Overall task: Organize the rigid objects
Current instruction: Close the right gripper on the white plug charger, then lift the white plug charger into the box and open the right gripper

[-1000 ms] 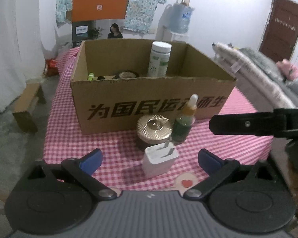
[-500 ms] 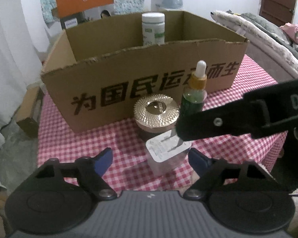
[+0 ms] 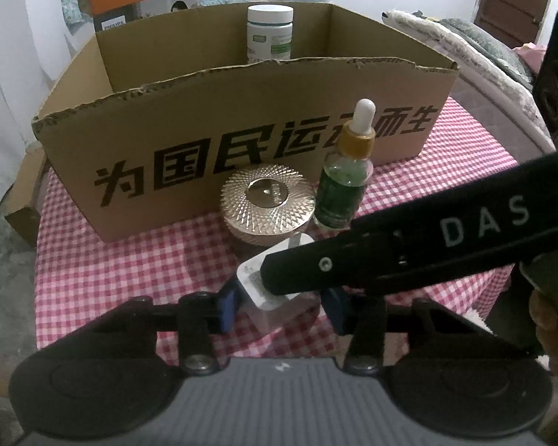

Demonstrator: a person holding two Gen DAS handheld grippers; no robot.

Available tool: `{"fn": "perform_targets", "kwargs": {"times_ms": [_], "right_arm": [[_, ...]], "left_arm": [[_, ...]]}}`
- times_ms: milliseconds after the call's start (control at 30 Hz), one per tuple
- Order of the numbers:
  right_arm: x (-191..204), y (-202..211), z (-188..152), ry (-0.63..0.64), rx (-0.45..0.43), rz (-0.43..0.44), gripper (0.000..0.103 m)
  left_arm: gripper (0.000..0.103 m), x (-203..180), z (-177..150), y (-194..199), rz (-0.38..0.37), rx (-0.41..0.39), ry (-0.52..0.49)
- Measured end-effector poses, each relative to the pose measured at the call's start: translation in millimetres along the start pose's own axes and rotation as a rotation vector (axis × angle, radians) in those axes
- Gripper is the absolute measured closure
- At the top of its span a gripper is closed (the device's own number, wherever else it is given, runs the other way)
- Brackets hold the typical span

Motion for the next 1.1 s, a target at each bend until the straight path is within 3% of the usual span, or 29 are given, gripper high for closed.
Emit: {"fn": "perform_targets", "kwargs": {"times_ms": [433,1100], "right_arm": [[0,5,-10,-0.026,0.024,0.022,0.056],[-6,10,-11,-0.053,0.017,0.022,0.051]], "left_arm": [[0.056,-15,-14,10,0.012,0.010,-0.017],[0.056,-20,-6,-5,0.022,0.018,-0.027]]}}
Point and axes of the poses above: each gripper's, at about its wrist camera, not at the fingertips, and y roughly against the way its jaws point, x to its left, z to its top, the point moved 7 cm from there along -y, roughly the way its jaws point, and after that the axes turned 6 degrees about -z, right-handed, at the moved point
